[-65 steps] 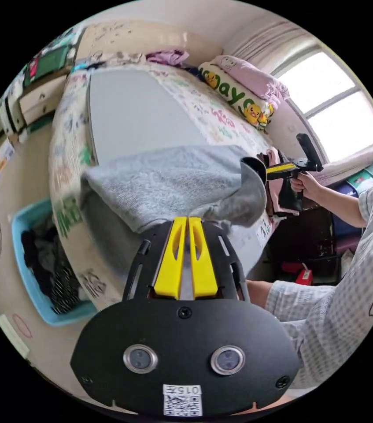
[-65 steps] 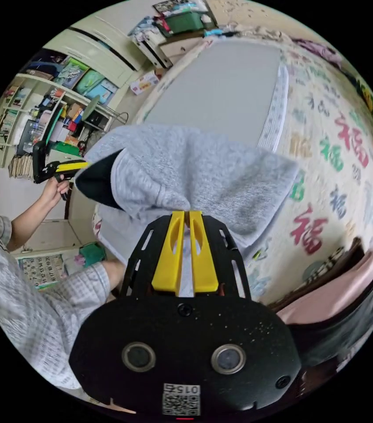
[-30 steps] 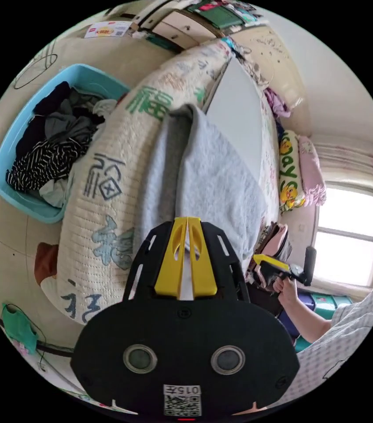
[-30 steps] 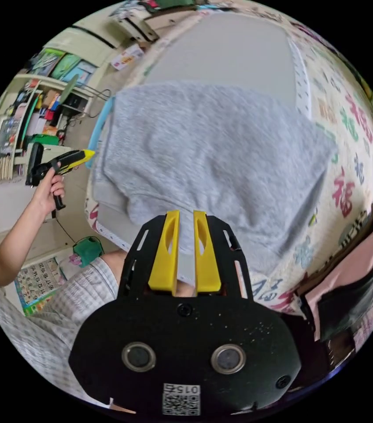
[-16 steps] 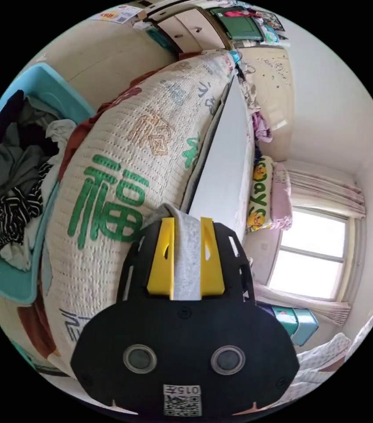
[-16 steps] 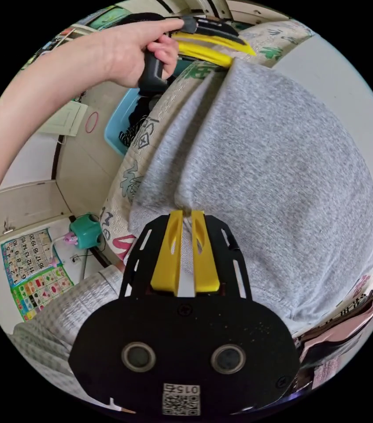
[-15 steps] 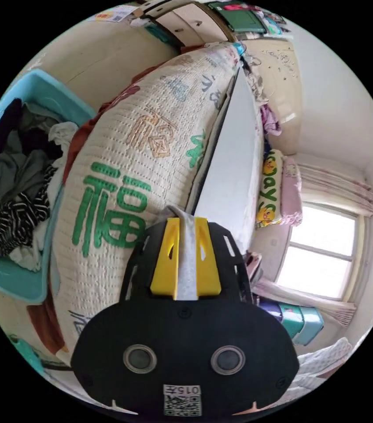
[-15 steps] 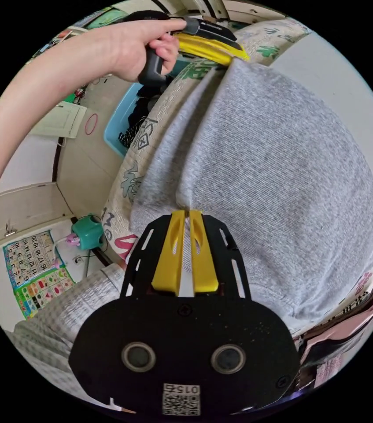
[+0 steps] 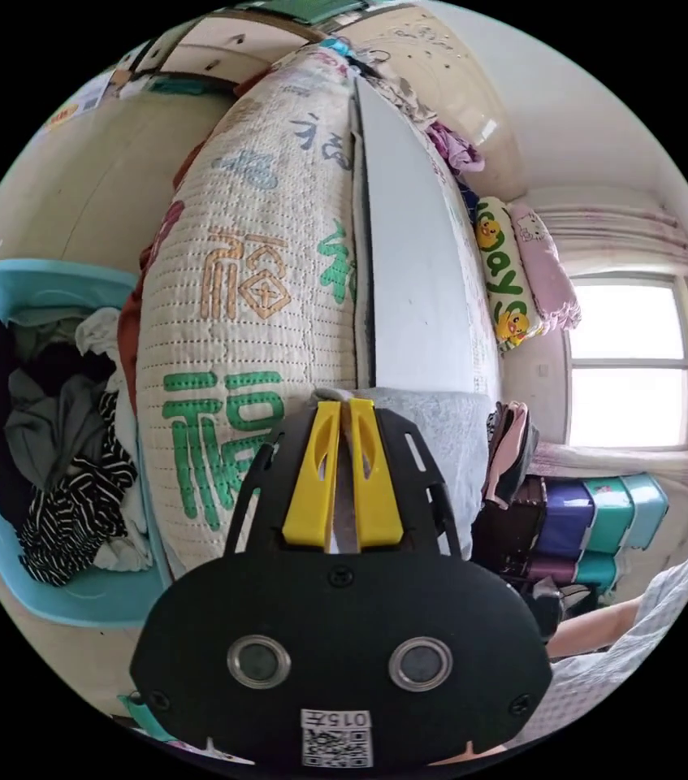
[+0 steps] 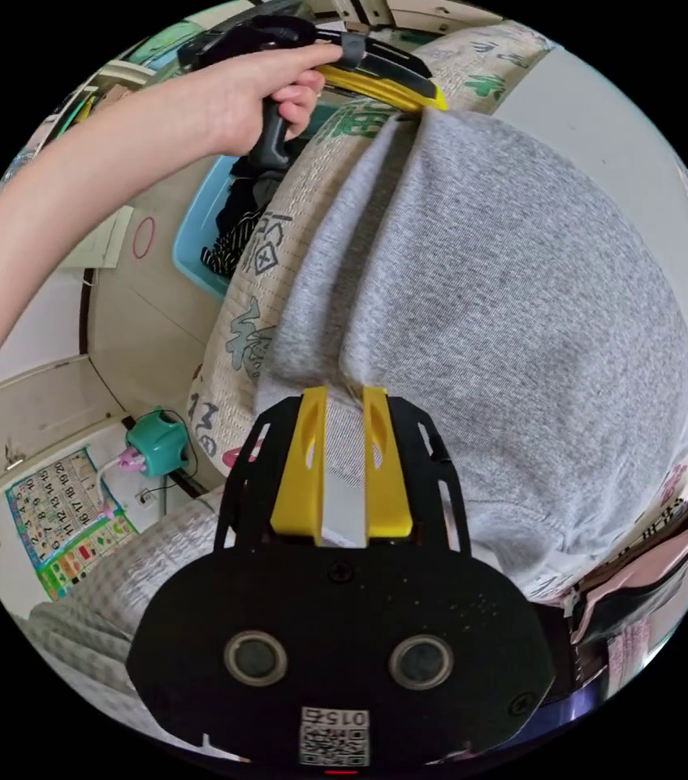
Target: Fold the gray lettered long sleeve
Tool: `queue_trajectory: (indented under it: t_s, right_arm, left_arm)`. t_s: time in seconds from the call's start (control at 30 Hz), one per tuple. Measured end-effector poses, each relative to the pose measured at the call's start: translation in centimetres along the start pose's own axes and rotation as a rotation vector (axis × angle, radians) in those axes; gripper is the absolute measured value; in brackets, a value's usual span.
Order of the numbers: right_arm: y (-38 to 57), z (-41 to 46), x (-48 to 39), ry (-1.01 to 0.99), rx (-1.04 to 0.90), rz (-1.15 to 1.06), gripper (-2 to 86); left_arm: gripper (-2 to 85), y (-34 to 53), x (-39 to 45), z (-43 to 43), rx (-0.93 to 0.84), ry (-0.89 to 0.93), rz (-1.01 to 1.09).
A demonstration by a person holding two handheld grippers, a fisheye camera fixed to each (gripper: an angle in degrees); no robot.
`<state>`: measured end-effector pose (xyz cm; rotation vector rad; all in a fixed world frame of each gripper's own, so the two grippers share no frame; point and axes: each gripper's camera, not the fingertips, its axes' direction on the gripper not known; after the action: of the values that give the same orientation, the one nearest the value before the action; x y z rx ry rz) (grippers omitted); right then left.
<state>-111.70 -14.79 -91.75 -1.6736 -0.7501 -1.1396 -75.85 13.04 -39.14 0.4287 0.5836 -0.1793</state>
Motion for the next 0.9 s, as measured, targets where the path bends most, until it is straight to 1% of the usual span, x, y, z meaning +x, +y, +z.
queue_trajectory:
  t_s: [0.07, 0.13, 0.2, 0.23, 0.3, 0.37, 0.47, 0.53, 0.6, 0.63, 0.67, 0.7, 0.77, 0.83, 0.9]
  right_arm:
    - [1.4, -1.8, -0.6, -0.097, 0.011, 0.016, 8.8]
    - [3.2, -3.3, -0.6, -0.134, 0.042, 0.034, 8.9]
    - [4.9, -4.4, 0.0, -0.092, 0.053, 0.071, 8.9]
    - [5.6, -4.7, 0.2, -0.036, 0.046, 0.073, 8.9]
    - [6.1, -4.6, -0.1, 0.073, 0.030, 0.004, 8.8]
    - [5.6, -3.6, -1.5, 0.180, -0.003, -0.121, 8.7]
    - [4.0, -1.2, -2.9, 0.247, -0.056, -0.183, 8.3]
    - [3.4, 0.3, -3.2, 0.301, -0.089, -0.178, 7.2]
    - [3.3, 1.0, -3.4, 0.316, -0.092, -0.167, 6.4]
    - [3.4, 1.2, -3.5, 0.310, -0.090, -0.160, 6.1]
    - [3.7, 1.6, -3.5, 0.307, -0.090, -0.163, 6.0]
    - [3.8, 1.8, -3.5, 0.308, -0.088, -0.164, 5.9]
    - [4.5, 3.0, -3.3, 0.309, -0.071, -0.161, 5.8]
    - [4.8, 4.2, -2.9, 0.301, -0.055, -0.147, 5.8]
    - [4.9, 5.4, -2.3, 0.298, -0.039, -0.118, 5.9]
  left_arm:
    - [0.5, 1.9, 0.0, -1.6, 0.038, 0.067, -0.015]
    - [0.8, 4.5, 0.0, -2.9, 0.044, 0.092, -0.030]
    - [1.7, 8.6, -0.2, -3.6, 0.012, 0.094, -0.077]
    - [1.9, 9.7, -0.2, -3.5, -0.004, 0.099, -0.093]
    - [3.8, 13.8, -0.2, -1.8, -0.077, 0.147, -0.173]
    - [4.9, 16.1, 0.4, 0.4, -0.135, 0.175, -0.204]
    - [5.8, 17.8, 1.6, 4.4, -0.197, 0.153, -0.236]
    - [5.0, 17.9, 1.7, 6.1, -0.194, 0.136, -0.250]
    - [0.7, 17.7, 2.0, 7.3, -0.192, 0.081, -0.230]
    - [0.3, 17.6, 2.2, 7.4, -0.191, 0.071, -0.226]
    - [-0.3, 17.6, 2.7, 7.2, -0.179, 0.011, -0.201]
    - [-0.5, 17.7, 3.2, 6.8, -0.157, -0.090, -0.173]
    - [-0.7, 17.9, 3.1, 6.5, -0.130, -0.189, -0.170]
    - [-0.6, 18.2, 2.1, 7.0, -0.134, -0.140, -0.216]
    - [0.2, 18.8, 2.1, 7.8, -0.084, -0.033, -0.222]
